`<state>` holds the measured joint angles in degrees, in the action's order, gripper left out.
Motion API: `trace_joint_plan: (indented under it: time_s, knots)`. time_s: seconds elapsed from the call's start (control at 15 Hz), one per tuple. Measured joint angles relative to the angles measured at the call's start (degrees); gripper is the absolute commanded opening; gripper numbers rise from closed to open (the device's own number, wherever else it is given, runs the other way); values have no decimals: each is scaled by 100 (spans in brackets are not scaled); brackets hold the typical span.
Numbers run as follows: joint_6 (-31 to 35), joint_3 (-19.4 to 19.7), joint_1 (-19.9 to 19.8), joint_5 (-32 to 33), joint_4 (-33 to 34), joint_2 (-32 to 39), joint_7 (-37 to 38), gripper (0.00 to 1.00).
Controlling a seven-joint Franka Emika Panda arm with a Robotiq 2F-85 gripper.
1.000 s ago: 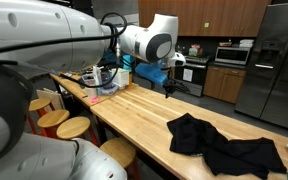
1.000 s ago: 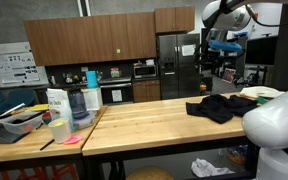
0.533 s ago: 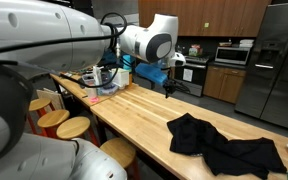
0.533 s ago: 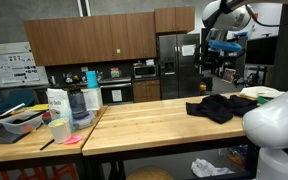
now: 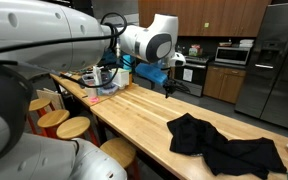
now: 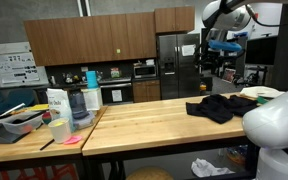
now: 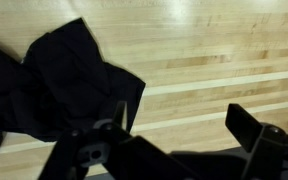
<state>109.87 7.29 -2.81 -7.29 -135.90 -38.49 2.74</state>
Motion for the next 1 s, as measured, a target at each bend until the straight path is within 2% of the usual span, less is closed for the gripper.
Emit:
trace_joint_plan:
  time_s: [0.53,1.0]
  knots:
    - [53,0,-61,7,-24,64,-6,100]
    - [756,235,-590,118,10,349,-7,100]
